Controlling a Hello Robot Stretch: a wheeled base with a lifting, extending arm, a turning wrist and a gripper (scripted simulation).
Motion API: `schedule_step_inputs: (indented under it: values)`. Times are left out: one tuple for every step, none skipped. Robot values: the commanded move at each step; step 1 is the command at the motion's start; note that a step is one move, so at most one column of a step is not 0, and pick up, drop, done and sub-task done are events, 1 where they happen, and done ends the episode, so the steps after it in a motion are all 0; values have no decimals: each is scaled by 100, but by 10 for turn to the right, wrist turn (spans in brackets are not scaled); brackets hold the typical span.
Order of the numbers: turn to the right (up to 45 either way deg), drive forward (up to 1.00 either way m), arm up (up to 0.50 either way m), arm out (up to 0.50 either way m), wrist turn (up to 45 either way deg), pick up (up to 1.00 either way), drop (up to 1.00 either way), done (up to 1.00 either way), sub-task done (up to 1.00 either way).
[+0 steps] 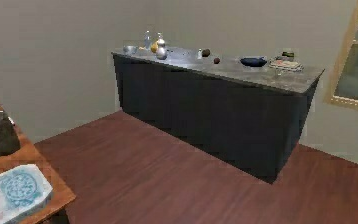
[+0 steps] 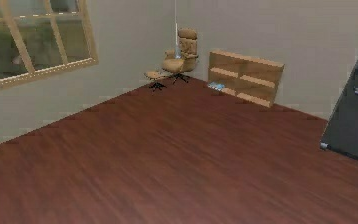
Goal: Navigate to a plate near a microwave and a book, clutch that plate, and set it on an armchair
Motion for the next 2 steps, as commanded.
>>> schedule_step_inputs:
  values:
    - [450, 0, 0, 0, 0, 0, 0, 0, 0]
    - [390, 0, 0, 0, 0, 0, 0, 0, 0]
